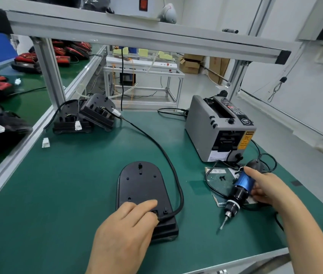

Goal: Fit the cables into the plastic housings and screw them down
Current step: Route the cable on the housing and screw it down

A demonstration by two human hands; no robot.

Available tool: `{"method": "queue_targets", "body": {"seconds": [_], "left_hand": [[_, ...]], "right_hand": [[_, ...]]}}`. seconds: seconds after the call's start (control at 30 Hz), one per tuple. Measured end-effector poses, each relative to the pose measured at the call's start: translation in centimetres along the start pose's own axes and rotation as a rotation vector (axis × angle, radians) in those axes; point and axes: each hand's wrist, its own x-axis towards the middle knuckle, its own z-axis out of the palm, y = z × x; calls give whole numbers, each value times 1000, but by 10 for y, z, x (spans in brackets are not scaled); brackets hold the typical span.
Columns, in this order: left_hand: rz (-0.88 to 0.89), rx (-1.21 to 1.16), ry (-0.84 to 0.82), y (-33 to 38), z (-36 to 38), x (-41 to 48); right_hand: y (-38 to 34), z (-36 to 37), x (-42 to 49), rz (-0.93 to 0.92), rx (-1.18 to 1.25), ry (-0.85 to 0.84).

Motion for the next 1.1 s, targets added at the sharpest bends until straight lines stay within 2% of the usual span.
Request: {"method": "queue_targets", "body": {"seconds": [0.13, 0.63, 0.7, 0.8, 0.9, 1.0, 1.1], "left_hand": [[62, -15, 12, -5, 4, -1], [120, -58, -3, -6, 7, 1], [144, -60, -12, -6, 6, 1], [152, -55, -22, -5, 6, 3], [150, -54, -31, -4, 6, 4], [147, -48, -20, -3, 5, 3], [138, -49, -13, -3, 4, 4]], "right_hand": [[4, -5, 1, -23, -20, -14], [9, -6, -2, -89, -7, 55], [7, -7, -3, -149, -38, 152], [-5, -6, -3, -340, -46, 248], [-29, 6, -4, -419, 59, 178], [-49, 19, 0, -364, 145, 80], [-63, 28, 13, -290, 215, 52]]}}
